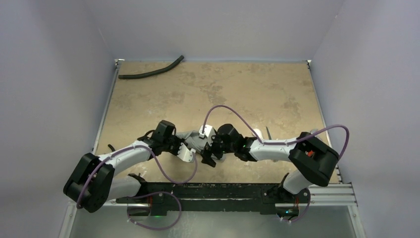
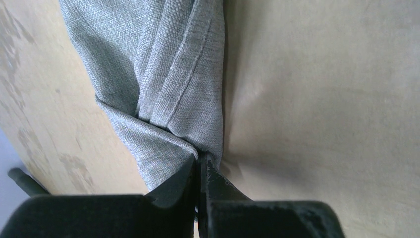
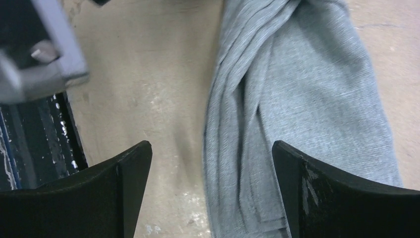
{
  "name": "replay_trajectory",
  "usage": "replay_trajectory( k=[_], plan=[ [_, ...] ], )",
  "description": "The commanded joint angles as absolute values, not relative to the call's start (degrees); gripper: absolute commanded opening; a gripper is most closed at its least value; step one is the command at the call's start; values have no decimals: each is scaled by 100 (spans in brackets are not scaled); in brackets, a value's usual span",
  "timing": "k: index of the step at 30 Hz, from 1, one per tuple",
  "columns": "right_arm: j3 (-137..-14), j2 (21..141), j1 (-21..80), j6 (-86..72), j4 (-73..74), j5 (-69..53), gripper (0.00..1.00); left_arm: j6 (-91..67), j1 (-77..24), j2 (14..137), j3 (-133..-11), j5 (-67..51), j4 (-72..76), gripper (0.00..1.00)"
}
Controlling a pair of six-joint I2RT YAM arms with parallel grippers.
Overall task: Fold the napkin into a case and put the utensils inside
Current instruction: Fold the 2/3-rectangle-folded napkin at the center of the board.
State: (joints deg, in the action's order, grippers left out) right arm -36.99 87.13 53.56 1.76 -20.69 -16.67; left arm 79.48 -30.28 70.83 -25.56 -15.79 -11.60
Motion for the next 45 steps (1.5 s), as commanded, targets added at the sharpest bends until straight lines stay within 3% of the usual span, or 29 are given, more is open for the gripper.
replay_trajectory(
  k=[1,19,22,26,28,35,45],
  plan=[
    [-3981,8792,5593,740,-2258,-1151,93,7789,-2617,7053,-2146,-1163,-2681,0],
    [-4642,9754,6089,1671,-1895,-341,84,8149,-1978,5887,-1546,-1051,-3261,0],
    [-4732,9883,6084,1821,-1847,-318,68,8160,-1969,5876,-1532,-1048,-3197,0],
    [-4892,10077,6087,1898,-1660,-343,26,8162,-1952,5827,-1515,-1088,-3145,0],
    [-4937,10105,6089,1884,-1599,-367,13,8152,-1952,5826,-1512,-1095,-3106,0],
    [-4618,9565,6083,1778,-1880,-802,10,8238,-1951,5848,-1579,-1160,-3076,0],
    [-5253,9962,6080,1670,-702,-1963,0,8211,-1951,5753,-2543,-1772,-3885,6]
  ],
)
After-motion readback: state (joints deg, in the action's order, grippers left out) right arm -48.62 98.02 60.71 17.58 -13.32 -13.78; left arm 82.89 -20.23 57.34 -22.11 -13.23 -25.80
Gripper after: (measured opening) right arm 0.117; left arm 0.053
